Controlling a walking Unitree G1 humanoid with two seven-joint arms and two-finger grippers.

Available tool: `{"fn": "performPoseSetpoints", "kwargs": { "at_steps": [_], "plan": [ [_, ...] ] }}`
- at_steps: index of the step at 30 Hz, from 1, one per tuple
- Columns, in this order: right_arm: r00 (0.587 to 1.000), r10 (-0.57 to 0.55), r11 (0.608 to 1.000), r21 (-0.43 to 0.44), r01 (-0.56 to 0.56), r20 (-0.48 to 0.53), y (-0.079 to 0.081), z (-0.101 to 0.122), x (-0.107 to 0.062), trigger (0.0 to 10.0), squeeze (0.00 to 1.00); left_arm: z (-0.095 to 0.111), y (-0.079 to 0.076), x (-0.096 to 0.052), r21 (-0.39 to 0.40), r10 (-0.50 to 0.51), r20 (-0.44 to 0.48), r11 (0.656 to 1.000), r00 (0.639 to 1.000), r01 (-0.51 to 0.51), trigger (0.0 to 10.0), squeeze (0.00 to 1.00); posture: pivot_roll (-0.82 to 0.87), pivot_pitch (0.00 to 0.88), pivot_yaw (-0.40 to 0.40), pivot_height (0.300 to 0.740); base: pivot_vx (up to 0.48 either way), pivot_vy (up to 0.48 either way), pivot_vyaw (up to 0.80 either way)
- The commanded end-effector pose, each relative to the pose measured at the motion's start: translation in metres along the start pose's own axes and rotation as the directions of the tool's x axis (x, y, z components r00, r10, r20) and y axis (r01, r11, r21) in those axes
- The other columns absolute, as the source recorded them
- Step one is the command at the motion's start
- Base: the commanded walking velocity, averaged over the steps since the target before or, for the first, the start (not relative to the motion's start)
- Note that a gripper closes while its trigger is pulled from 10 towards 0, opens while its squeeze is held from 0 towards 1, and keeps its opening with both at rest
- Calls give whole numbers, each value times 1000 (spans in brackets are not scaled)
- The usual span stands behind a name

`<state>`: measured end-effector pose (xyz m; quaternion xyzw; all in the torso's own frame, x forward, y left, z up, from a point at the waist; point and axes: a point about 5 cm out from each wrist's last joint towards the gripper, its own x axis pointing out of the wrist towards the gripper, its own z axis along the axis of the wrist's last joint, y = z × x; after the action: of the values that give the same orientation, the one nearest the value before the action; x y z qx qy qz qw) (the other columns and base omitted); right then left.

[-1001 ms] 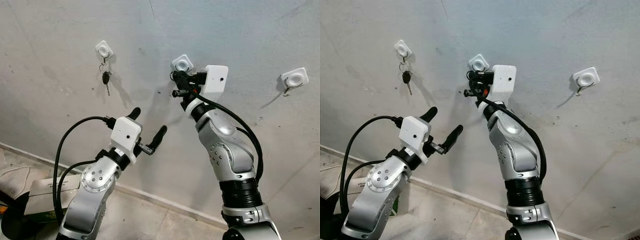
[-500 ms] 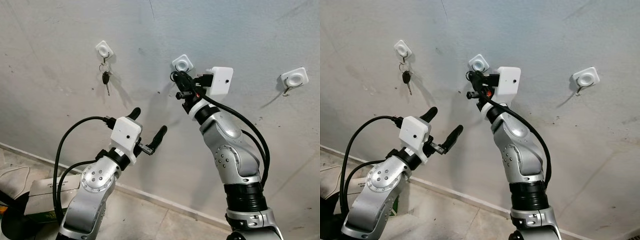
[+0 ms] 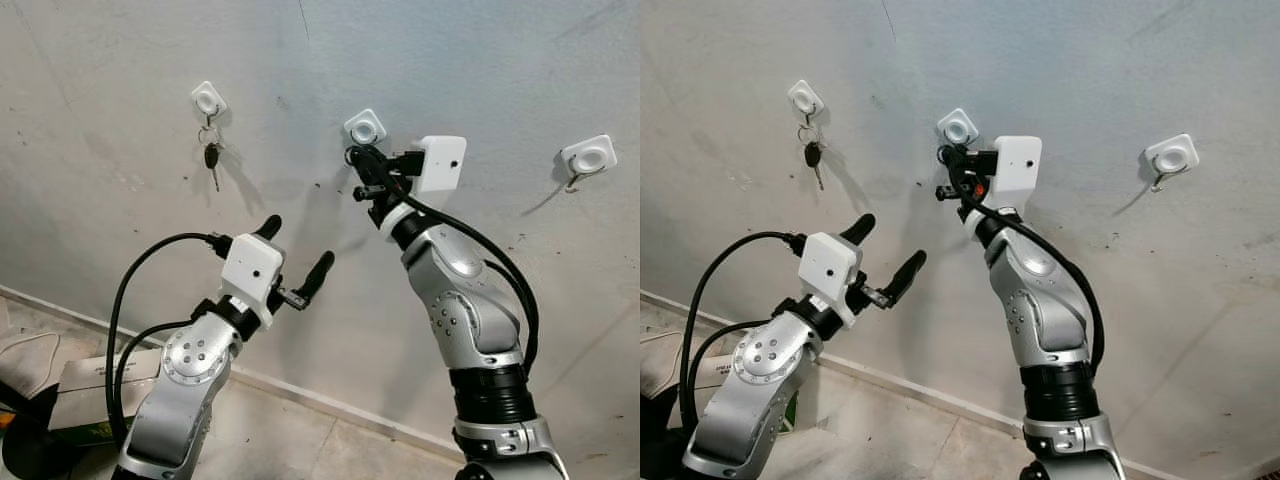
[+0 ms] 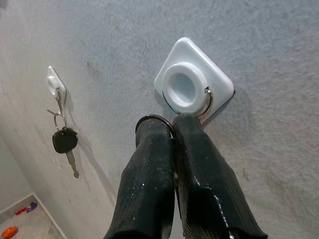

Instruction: Hang keys on a hook

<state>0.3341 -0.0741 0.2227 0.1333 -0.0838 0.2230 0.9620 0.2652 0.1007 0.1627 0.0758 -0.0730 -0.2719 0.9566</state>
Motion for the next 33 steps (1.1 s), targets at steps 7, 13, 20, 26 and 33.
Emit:
{"fn": "performPoseSetpoints", "kwargs": {
  "at_steps": [7,13,20,26,33],
  "plan": [
    [999,-21,1000,-14,21,26,1,5,5,10000,0,-1,1,-1,4,4,-9,1000,1000,-4,10000,0,98,0,33,740,0,0,0],
    [999,-38,999,-16,39,33,0,5,7,10000,0,0,2,-1,3,4,-9,1000,1000,-4,10000,0,98,0,34,740,0,0,0],
    [998,-54,998,-23,54,35,-2,5,8,10000,0,0,2,-1,4,5,-10,1000,1000,-5,10000,0,101,0,33,740,0,0,0],
    [996,-86,994,-65,87,5,-6,3,8,10000,0,0,2,-1,3,6,-10,1000,1000,-6,10000,0,100,0,34,740,0,0,0],
    [994,-110,989,-98,109,-7,-8,1,8,10000,0,0,2,0,2,5,-10,1000,1000,-5,10000,0,99,0,34,740,0,0,0]
  ]
}}
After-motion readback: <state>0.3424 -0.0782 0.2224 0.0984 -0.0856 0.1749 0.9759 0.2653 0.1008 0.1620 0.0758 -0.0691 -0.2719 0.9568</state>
